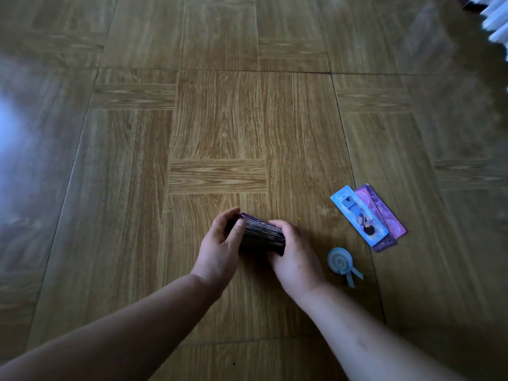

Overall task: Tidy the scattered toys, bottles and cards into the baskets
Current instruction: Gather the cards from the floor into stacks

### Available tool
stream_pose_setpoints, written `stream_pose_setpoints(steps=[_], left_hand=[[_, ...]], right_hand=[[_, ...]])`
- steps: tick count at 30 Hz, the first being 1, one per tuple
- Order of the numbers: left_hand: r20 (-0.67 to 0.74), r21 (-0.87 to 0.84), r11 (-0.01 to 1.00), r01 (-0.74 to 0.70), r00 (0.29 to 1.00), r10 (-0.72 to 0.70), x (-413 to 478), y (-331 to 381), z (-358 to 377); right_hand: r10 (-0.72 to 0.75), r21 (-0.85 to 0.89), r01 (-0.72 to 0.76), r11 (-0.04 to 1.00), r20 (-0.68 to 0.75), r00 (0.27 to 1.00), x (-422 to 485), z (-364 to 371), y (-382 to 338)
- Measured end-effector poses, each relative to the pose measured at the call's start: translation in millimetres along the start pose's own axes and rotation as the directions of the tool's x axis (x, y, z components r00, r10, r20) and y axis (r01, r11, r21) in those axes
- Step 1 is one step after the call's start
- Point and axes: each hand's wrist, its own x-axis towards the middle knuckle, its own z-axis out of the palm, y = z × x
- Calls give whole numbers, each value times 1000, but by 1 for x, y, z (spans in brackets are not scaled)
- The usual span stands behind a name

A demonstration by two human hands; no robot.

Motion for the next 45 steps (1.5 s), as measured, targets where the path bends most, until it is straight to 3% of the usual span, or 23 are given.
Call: stream_pose_setpoints(steps=[6,9,11,13,15,21,26,32,35,38,41,43,44,45], left_hand=[[14,-30,999,-26,1000,26,0,-1,-1],[115,-32,999,-15,993,19,1,-1,-9],[237,119,988,-94,969,64,2,-5,-19],[319,393,865,-314,928,192,3,-13,-26],[335,475,774,-417,900,279,3,-18,-27],[313,464,766,-445,891,328,6,-12,-23],[310,478,780,-403,909,279,6,-6,-20],[302,471,804,-364,922,242,5,-2,-20],[279,475,806,-353,929,243,6,-2,-19],[259,523,781,-341,937,235,8,-1,-15],[277,560,759,-332,938,206,7,2,-8],[313,567,748,-345,930,191,5,5,-3],[327,566,745,-353,926,190,4,5,0],[340,565,741,-362,921,190,3,5,2]], right_hand=[[-28,126,29,992,-10,1000,-7,6,2],[-24,128,21,991,21,999,-7,3,5],[-28,108,19,994,81,996,-7,-1,8],[-30,91,18,996,130,991,-9,-8,10],[-9,89,-4,996,146,989,-12,-16,13],[81,57,-81,995,-6,997,-22,-32,20],[-17,-18,15,1000,-111,994,-25,-38,23],[-62,201,93,975,-156,986,-31,-58,11],[39,435,48,899,-188,981,-24,-72,5],[385,710,-100,697,-253,888,-7,-87,19],[691,794,-241,558,-285,664,10,-97,52],[773,822,-266,503,-290,564,18,-101,74],[785,815,-282,507,-301,541,21,-103,81],[772,740,-350,574,-347,533,21,-105,84]])
